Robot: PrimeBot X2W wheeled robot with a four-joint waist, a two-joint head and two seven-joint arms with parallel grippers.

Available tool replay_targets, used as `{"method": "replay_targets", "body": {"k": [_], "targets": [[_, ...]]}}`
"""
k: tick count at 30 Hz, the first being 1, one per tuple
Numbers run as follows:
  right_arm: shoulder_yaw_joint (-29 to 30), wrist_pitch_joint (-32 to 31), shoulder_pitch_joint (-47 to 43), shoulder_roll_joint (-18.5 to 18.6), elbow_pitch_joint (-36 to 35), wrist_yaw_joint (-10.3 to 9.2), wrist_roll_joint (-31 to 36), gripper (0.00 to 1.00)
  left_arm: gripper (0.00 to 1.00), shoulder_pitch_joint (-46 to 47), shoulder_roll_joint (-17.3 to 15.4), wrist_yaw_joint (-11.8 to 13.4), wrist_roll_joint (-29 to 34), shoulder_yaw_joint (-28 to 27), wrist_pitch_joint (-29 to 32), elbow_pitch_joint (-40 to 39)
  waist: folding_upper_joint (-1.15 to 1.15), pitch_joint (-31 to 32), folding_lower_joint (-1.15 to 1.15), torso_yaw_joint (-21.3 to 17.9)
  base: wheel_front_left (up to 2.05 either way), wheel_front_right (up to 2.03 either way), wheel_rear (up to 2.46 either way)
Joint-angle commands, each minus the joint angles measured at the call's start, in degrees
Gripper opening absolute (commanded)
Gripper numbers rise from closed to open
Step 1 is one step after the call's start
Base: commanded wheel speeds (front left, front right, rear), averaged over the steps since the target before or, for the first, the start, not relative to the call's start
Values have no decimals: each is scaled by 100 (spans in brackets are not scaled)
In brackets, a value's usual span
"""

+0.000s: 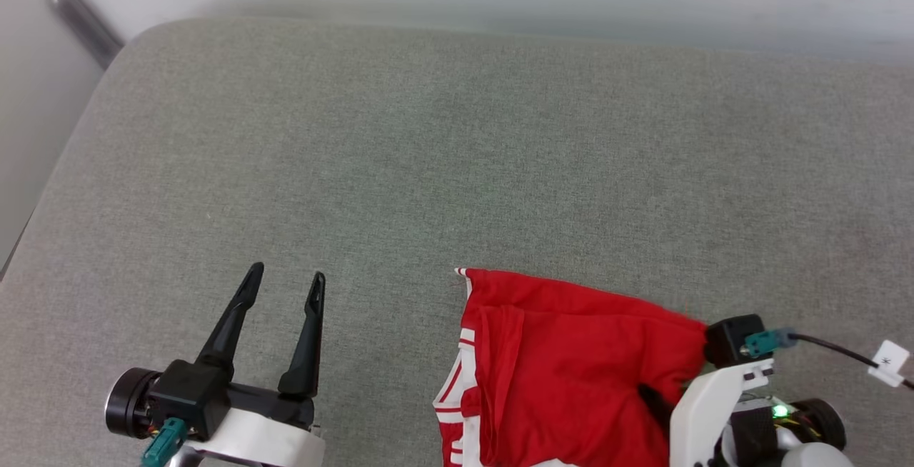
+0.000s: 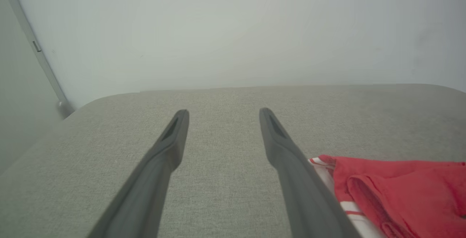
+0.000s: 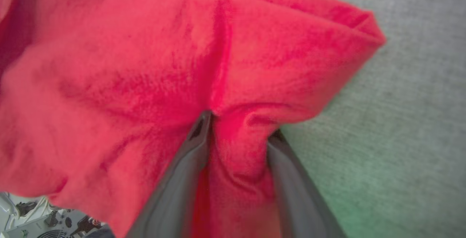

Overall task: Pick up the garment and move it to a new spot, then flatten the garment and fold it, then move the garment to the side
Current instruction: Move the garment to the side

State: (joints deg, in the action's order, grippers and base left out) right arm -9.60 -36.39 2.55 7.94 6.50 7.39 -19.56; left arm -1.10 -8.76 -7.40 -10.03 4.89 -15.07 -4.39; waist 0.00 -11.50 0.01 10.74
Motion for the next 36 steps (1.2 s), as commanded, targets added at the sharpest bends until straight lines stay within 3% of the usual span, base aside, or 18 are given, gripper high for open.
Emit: {"method": "replay_targets", "body": {"k": [1, 11, 21, 27, 36], "targets": [[-180, -41, -139, -68, 306, 17, 3, 0, 100, 28, -29, -2, 43, 7, -12, 17, 0, 38, -1, -19, 0, 0, 0], [-758, 256, 653, 917, -137, 7, 811, 0, 100, 31, 145, -2, 1, 148, -12, 19, 0, 230, -1, -598, 0, 0, 0], [-1549, -99, 1665, 2648, -702, 6, 1105, 0, 100, 493, 222, -2, 18, 689, -12, -118, 0, -154, -1, -1658, 0, 0, 0], [-1531, -25, 2192, 3386, -717, 7, 1196, 0, 100, 944, 53, -2, 137, 1102, -12, -234, 0, -705, -1, -2170, 0, 0, 0], [-1137, 951, 2697, 3922, 94, 6, 1514, 0, 100, 1784, -246, -2, 201, 1562, -12, -474, 0, -1770, -1, -2508, 0, 0, 0]]}}
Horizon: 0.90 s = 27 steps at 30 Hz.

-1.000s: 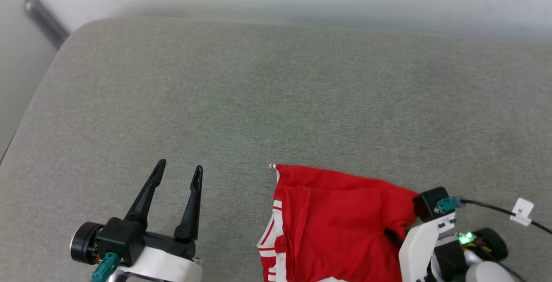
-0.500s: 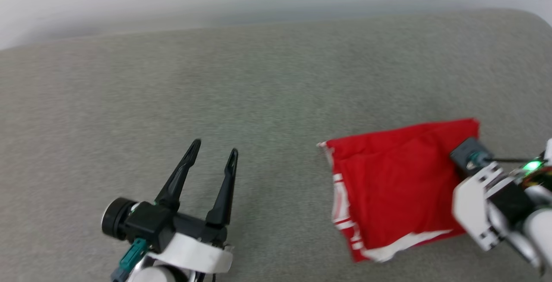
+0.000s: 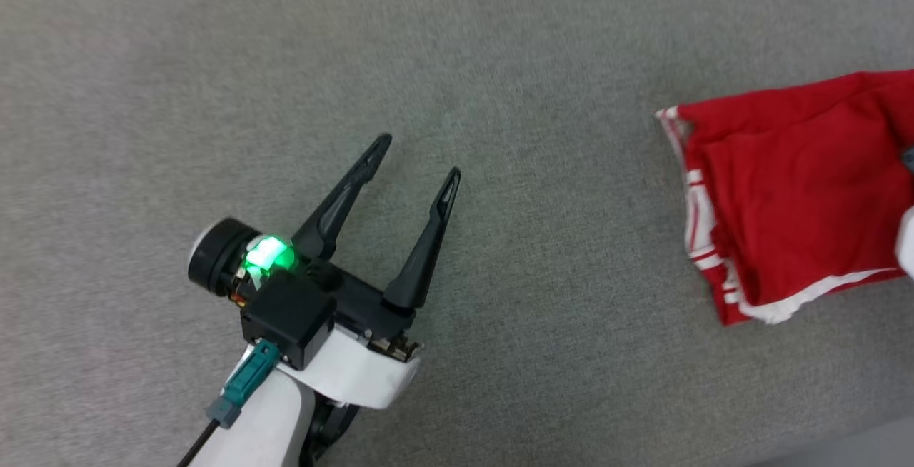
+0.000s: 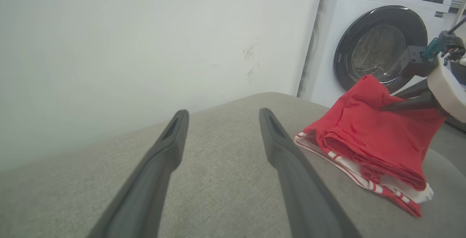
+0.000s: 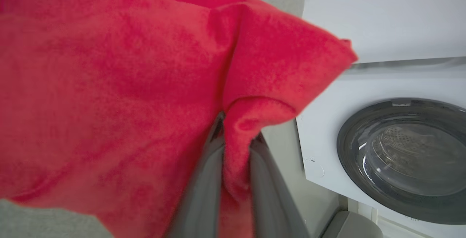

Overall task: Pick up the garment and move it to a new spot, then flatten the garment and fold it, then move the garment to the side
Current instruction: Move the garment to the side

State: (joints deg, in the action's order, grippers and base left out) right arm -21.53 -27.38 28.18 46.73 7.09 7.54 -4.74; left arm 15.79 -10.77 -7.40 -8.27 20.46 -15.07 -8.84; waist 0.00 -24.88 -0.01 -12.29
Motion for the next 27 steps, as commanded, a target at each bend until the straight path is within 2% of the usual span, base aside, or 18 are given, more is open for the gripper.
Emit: {"method": "replay_targets", "body": {"k": [1, 7, 13, 14, 18, 23, 24, 25, 26, 27], "targets": [[118, 157, 180, 82, 169, -9, 74, 0, 100, 168, -79, -2, 36, 30, -12, -57, 0, -529, 1, -210, 0, 0, 0], [599, 661, 344, 175, 806, -10, 279, 0, 100, 487, -188, -3, 52, 135, -12, -198, 0, -925, 1, -189, 0, 0, 0], [1365, 1286, 499, 223, 1496, -10, 580, 0, 100, 754, -372, -3, -71, 305, -12, -261, 0, -1269, 1, -9, 0, 0, 0], [1699, 1417, 537, 207, 1789, -10, 700, 0, 100, 805, -404, -3, -99, 251, -12, -325, 0, -1384, 1, 76, 0, 0, 0], [2027, 1548, 522, 105, 2038, -10, 865, 0, 100, 809, -384, -3, -215, 248, -12, -388, 0, -1453, 1, 172, 0, 0, 0], [2358, 1406, 401, -84, 2217, -10, 1000, 0, 100, 795, -350, -3, -216, 256, -12, -418, 0, -1405, 1, 247, 0, 0, 0], [2423, 1354, 386, -130, 2217, -10, 1042, 12, 100, 775, -333, -3, -219, 247, -12, -406, 0, -1367, 1, 254, 0, 0, 0], [2471, 1316, 365, -168, 2199, -10, 1088, 83, 100, 750, -318, -3, -219, 232, -12, -389, 0, -1312, 1, 261, 0, 0, 0], [2535, 1259, 359, -199, 2172, -10, 1128, 100, 100, 721, -292, -3, -223, 206, -12, -374, 0, -1250, 1, 268, 0, 0, 0], [2571, 1217, 343, -231, 2124, -10, 1153, 100, 100, 688, -259, -3, -230, 185, -12, -353, 0, -1171, 1, 277, 0, 0, 0]]}}
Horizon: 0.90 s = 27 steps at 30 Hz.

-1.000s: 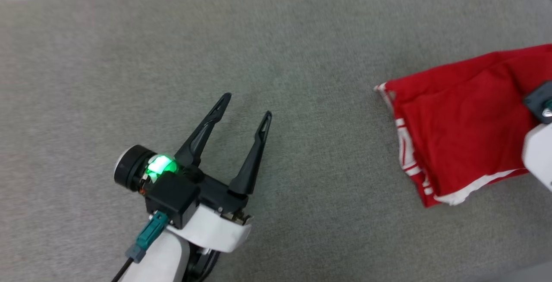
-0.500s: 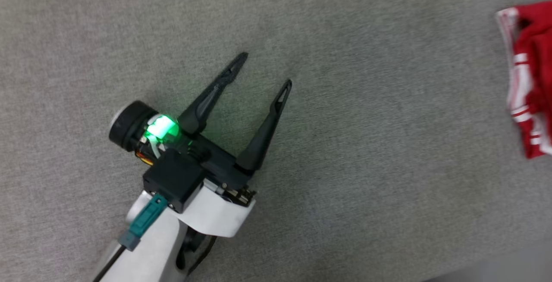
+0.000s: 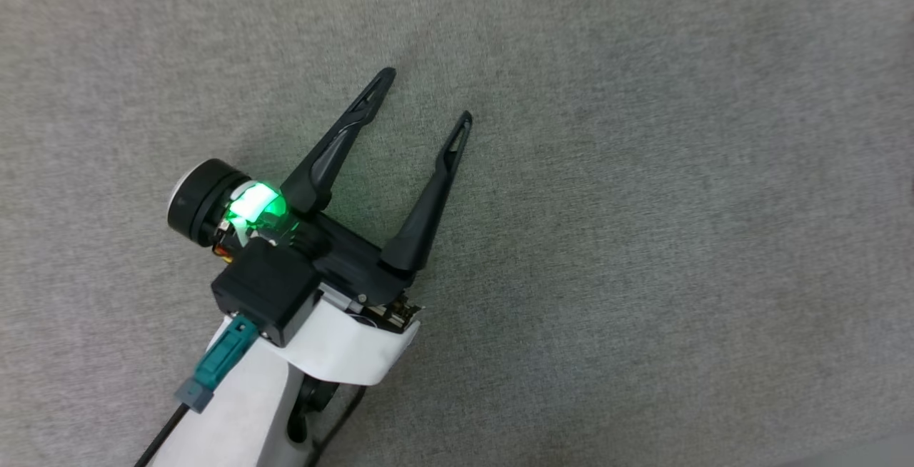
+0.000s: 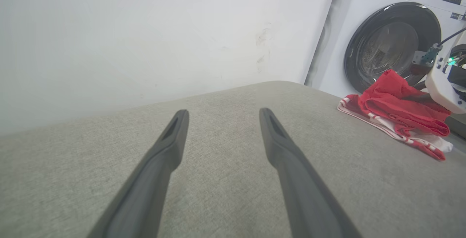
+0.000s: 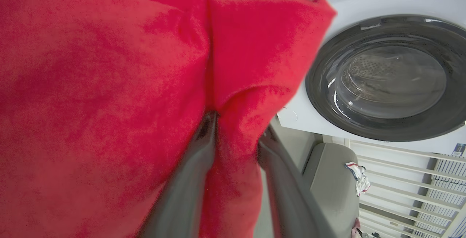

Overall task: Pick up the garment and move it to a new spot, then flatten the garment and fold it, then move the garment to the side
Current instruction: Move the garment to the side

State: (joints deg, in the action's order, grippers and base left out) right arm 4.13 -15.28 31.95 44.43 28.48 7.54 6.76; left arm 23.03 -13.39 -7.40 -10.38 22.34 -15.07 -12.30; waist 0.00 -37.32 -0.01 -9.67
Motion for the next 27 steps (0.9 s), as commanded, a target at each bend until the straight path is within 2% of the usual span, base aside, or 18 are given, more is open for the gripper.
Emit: {"method": "replay_targets", "body": {"k": [1, 7, 12, 19, 27], "targets": [[24, -20, -60, -43, -69, -9, 29, 100, 100, -75, 38, -3, -21, -39, -12, 19, 0, 182, 1, 25, 0, 0, 0], [43, -53, -156, -252, -623, -9, -35, 100, 100, -468, 232, -3, -49, -527, -12, 218, 0, 934, 1, 83, 0, 0, 0], [-18, 183, -212, -661, -1233, -9, -256, 100, 100, -975, 448, 6, 13, -1249, -12, 404, 0, 1696, 1, 207, 0, 0, 0], [-63, 827, -694, -1607, -2280, -7, -467, 100, 100, -1587, 705, 31, -4, -2218, -12, 703, 0, 2522, 1, 498, 0, 0, 0], [-195, 1527, -1738, -2871, -3045, -7, -691, 100, 100, -2056, 915, 60, 3, -2776, -12, 953, 0, 3105, 1, 789, 0, 0, 0]]}}
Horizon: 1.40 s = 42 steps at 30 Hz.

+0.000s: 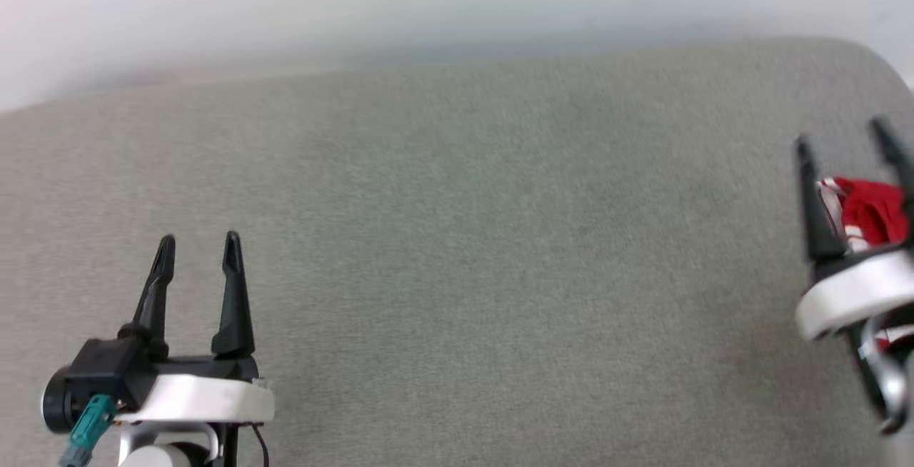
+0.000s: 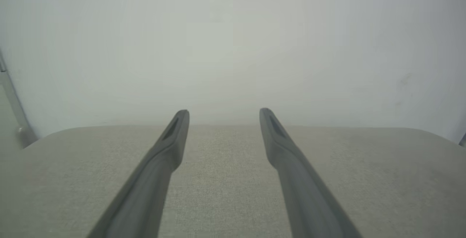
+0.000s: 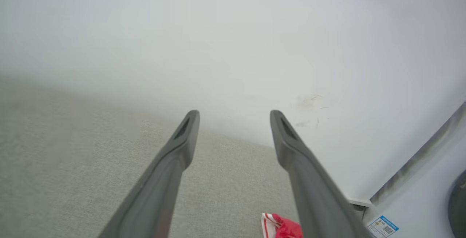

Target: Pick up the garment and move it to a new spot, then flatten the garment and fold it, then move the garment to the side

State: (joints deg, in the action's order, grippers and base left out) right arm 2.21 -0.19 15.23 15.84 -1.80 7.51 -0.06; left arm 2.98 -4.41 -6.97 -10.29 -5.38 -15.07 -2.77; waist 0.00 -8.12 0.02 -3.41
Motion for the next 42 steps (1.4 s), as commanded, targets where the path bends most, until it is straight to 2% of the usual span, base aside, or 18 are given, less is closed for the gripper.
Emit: {"method": "replay_targets", "body": {"k": [1, 8, 15, 29, 42], "targets": [[-39, 104, -199, -134, -40, -4, -38, 100, 100, -100, 43, 17, -1, -29, -12, 31, 0, 234, -2, 190, 0, 0, 0], [-138, 785, -966, -860, 152, -4, -197, 100, 100, -442, 117, -3, 28, -53, -12, 257, 0, 502, -2, 325, 0, 0, 0], [-143, 1284, -1229, -1152, 614, -4, -299, 100, 100, -665, 138, -36, 154, 120, -12, 216, 0, 599, -2, 403, 0, 0, 0], [-180, 1479, -1179, -1299, 910, -4, -214, 100, 100, -818, 150, -42, 261, 264, -12, 160, 0, 658, -2, 446, 0, 0, 0], [-260, 1512, -1218, -1306, 945, -4, -331, 100, 100, -737, 151, -44, -21, 129, -12, 210, 0, 669, -2, 429, 0, 0, 0]]}}
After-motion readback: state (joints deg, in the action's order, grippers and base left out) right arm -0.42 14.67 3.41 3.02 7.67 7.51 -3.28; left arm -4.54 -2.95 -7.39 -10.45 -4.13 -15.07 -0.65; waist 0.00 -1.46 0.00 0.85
